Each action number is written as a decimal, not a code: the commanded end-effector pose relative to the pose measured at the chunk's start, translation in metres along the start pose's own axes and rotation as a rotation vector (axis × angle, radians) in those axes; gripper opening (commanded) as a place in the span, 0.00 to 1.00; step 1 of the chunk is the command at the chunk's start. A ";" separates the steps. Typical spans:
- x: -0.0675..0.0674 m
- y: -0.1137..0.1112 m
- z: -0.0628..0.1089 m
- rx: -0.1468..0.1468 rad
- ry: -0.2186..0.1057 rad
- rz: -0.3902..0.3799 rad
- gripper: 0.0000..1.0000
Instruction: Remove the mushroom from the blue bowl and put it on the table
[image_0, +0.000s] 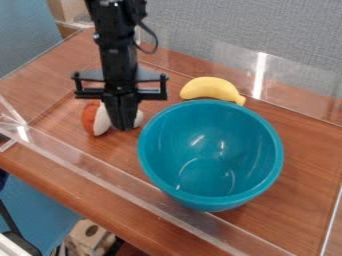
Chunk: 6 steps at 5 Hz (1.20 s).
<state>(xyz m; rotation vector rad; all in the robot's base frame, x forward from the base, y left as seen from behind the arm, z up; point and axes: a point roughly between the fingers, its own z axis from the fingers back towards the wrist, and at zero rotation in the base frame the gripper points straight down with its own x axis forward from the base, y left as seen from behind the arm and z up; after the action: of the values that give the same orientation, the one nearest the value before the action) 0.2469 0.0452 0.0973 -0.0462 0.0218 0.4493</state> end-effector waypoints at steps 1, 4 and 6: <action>0.006 -0.002 0.031 -0.037 -0.073 -0.001 0.00; 0.024 0.022 0.027 -0.046 -0.093 0.151 0.00; 0.037 0.039 0.014 -0.048 -0.084 0.189 1.00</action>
<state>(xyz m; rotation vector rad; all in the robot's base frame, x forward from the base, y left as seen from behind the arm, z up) 0.2577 0.0922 0.0969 -0.0746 -0.0191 0.6337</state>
